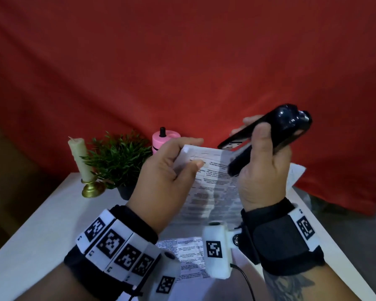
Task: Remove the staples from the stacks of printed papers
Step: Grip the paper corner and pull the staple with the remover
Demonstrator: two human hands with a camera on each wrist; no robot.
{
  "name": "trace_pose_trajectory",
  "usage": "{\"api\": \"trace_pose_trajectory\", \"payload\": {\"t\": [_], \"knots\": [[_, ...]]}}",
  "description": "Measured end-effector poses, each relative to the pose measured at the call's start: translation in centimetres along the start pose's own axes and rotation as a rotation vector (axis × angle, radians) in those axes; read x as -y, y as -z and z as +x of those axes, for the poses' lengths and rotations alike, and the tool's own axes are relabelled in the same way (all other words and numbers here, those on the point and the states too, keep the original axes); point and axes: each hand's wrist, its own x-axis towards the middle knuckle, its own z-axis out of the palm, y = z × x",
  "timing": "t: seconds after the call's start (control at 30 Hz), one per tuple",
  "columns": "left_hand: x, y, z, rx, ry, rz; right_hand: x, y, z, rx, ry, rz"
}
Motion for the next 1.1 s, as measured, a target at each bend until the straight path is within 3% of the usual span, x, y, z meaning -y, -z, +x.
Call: {"api": "trace_pose_trajectory", "payload": {"t": [0.13,0.27,0.7,0.87,0.97,1.1], "knots": [[-0.6,-0.4,0.4,-0.015,0.108,-0.067,0.4,-0.7,0.8,0.072,-0.14,-0.085],[-1.2,-0.5,0.3,-0.013,0.098,-0.115,0.5,-1.2,1.1,0.086,-0.18,-0.17],[-1.6,-0.9,0.0,0.004,0.06,-0.098,0.3,-1.7,1.0,0.009,-0.113,-0.185],[-1.8,-1.3,-0.3,0.062,0.112,-0.102,0.2,-1.4,1.1,0.014,-0.105,-0.19],[-1.2,-1.2,0.0,0.146,0.16,0.081,-0.2,-1.3,1.0,-0.012,-0.131,-0.144],[-0.6,-0.7,0.2,0.108,0.132,0.178,-0.5,-0.8,0.5,-0.016,-0.122,-0.005]]}}
